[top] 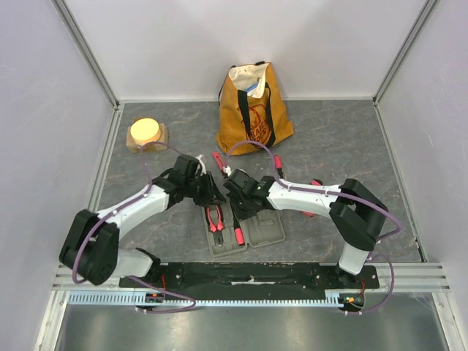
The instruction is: Pack the tool kit
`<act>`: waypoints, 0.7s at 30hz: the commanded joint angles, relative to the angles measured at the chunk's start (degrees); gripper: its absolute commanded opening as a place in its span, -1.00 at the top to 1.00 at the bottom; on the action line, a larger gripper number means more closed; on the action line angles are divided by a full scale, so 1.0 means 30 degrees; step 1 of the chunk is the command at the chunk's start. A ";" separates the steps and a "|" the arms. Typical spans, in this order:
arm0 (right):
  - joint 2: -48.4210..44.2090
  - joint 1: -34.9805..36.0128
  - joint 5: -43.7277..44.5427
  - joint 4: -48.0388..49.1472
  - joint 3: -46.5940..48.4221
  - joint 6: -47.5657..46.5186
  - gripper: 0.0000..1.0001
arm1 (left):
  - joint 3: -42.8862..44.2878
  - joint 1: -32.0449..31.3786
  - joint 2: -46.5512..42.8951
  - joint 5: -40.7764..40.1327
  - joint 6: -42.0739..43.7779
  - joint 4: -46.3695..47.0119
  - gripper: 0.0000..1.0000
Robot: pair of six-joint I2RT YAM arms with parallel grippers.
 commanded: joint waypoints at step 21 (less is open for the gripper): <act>-0.3179 0.0265 -0.0659 0.4807 -0.3400 -0.1280 0.53 | 0.3875 -0.4100 0.5283 -0.6322 -0.2417 -0.0719 0.88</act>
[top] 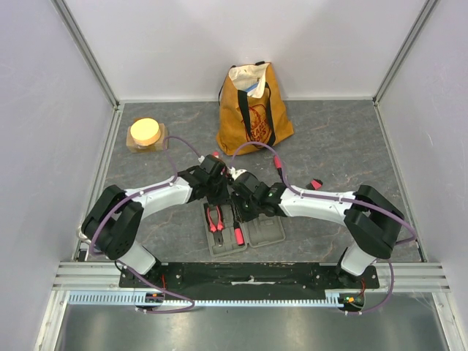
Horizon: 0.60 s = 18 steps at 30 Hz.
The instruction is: Pack the tool kit
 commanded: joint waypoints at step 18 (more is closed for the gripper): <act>0.0412 0.0749 -0.0728 0.1735 -0.0583 -0.0625 0.62 | 0.1453 -0.0686 0.1421 -0.1664 -0.0148 -0.1601 0.82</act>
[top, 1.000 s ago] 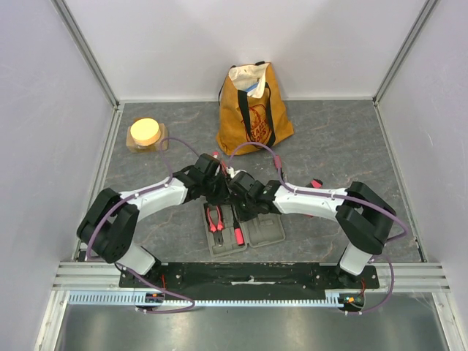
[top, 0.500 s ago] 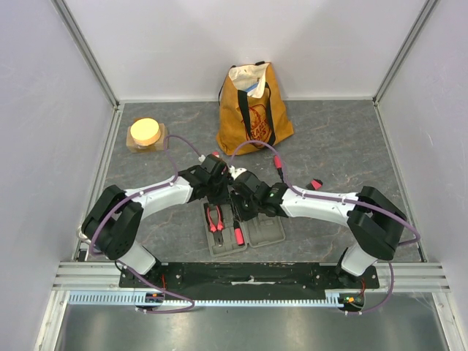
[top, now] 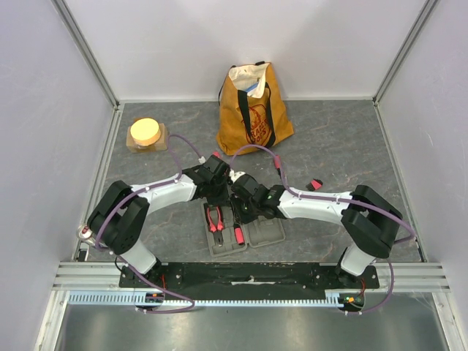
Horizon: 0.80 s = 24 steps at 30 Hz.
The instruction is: Pack the tool kit
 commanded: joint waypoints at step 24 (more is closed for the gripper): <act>0.1306 0.0567 0.0126 0.1067 -0.1207 -0.0259 0.74 | -0.0045 -0.0321 -0.0606 -0.0242 -0.1320 0.1080 0.78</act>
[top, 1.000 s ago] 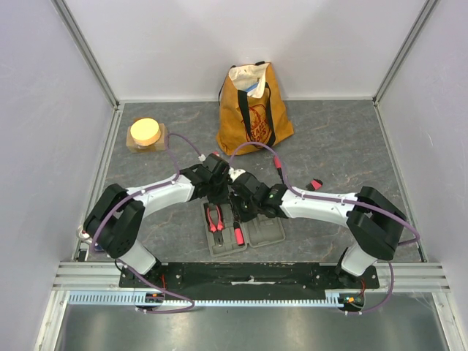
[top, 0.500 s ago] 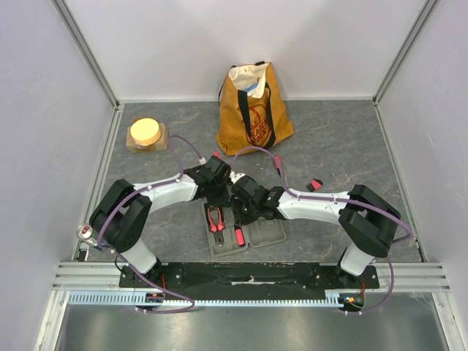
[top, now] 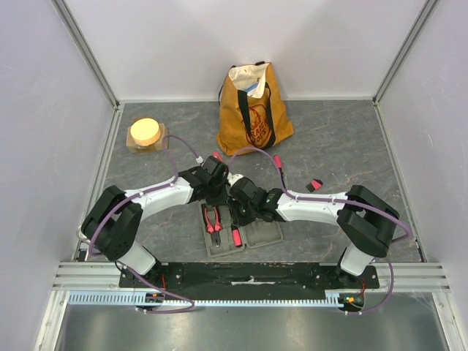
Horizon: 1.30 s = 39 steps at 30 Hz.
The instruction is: Pack the tool kit
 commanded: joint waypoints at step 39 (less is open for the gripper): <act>-0.3421 0.0174 0.4730 -0.1201 0.1146 0.0949 0.55 | 0.3247 -0.0117 -0.1411 -0.1042 -0.0554 -0.2061 0.49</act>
